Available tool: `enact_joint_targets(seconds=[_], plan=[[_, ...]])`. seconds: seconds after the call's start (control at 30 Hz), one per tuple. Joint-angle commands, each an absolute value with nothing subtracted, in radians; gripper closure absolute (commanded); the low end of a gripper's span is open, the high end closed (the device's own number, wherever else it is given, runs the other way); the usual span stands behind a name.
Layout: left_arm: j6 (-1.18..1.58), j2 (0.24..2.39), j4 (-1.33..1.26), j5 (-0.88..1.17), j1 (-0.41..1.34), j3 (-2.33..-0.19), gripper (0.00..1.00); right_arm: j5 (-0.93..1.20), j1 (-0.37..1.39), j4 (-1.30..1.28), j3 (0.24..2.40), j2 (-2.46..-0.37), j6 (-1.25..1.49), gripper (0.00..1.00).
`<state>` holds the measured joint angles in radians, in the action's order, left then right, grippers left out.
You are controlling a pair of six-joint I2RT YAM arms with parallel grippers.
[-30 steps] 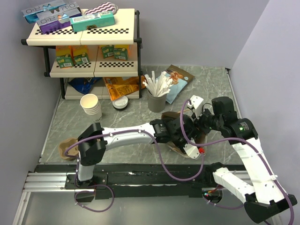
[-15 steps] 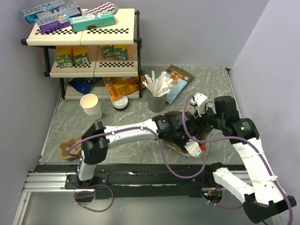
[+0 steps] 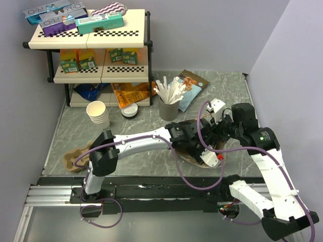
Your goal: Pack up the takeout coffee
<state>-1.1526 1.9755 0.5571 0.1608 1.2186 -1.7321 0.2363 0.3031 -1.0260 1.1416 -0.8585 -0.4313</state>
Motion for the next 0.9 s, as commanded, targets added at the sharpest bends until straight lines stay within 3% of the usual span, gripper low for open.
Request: enact_joint_targets(seconds=[0.0, 0.07, 0.87], plan=[[-1.078, 1.994, 0.459, 0.19, 1.197, -1.737, 0.08, 0.419, 0.344, -1.023, 1.167, -0.833, -0.459, 1.0], [-1.071, 1.976, 0.436, 0.186, 1.197, -1.72, 0.01, 0.419, 0.338, -1.022, 1.167, -0.835, -0.456, 1.0], [-0.901, 1.864, 0.393, 0.195, 1.184, -1.701, 0.01, 0.367, 0.29, -1.037, 1.187, -0.847, -0.514, 1.0]])
